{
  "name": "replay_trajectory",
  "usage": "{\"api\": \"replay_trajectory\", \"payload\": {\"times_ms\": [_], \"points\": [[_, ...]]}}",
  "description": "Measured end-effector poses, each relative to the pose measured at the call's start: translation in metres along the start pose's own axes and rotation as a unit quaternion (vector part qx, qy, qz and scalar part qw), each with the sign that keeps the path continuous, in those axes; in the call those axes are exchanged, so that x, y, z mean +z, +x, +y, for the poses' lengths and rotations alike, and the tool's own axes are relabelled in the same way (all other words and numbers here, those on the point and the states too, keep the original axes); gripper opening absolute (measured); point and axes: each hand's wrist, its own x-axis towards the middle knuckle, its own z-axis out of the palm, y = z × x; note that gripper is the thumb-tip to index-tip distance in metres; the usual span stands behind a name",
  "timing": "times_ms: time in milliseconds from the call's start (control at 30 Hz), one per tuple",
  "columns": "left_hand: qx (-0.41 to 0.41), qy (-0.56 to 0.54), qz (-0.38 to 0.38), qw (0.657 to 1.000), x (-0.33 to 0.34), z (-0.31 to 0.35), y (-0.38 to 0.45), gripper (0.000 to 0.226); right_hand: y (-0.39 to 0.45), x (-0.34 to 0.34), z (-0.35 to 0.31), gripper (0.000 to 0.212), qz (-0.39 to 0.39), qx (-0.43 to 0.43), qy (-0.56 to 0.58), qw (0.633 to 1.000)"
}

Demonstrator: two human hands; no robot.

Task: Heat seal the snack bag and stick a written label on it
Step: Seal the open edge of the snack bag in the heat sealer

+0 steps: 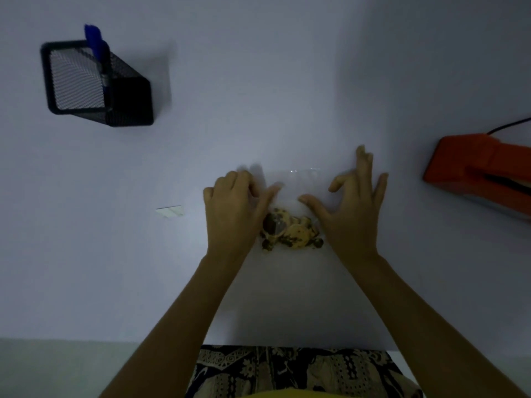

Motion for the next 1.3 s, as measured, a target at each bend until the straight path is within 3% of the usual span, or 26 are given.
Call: {"api": "replay_trajectory", "payload": {"times_ms": [100, 300, 533, 667, 900, 1067, 1200, 1300], "points": [[-0.012, -0.01, -0.031, 0.999, 0.001, 0.0, -0.004, 0.047, 0.0, 0.001, 0.002, 0.044, -0.001, -0.011, -0.017, 1.0], [-0.059, 0.001, -0.02, 0.998, -0.009, -0.019, -0.004, 0.046, 0.002, 0.002, 0.004, 0.04, -0.01, -0.006, 0.009, 1.0], [-0.111, -0.083, -0.003, 0.99, -0.002, -0.008, -0.013, 0.037, 0.002, 0.004, 0.003, 0.037, 0.021, -0.009, 0.01, 1.0], [-0.182, -0.122, 0.032, 0.975, -0.002, 0.011, -0.018, 0.043, 0.0, 0.008, 0.001, 0.035, 0.047, -0.015, -0.017, 0.999], [-0.286, -0.215, 0.053, 0.932, 0.001, 0.029, -0.017, 0.035, 0.0, 0.014, 0.008, 0.039, 0.073, -0.031, -0.073, 0.994], [-0.237, -0.213, 0.004, 0.948, 0.005, 0.026, -0.018, 0.025, -0.001, 0.014, 0.004, 0.029, 0.098, -0.002, -0.028, 0.995], [-0.214, -0.241, 0.01, 0.947, 0.005, 0.026, -0.022, 0.023, 0.001, 0.011, 0.003, 0.053, 0.083, 0.023, 0.006, 0.996], [-0.185, -0.296, 0.026, 0.937, 0.003, 0.031, -0.028, 0.02, -0.002, 0.009, -0.001, 0.055, 0.05, 0.03, 0.029, 0.998]]}}
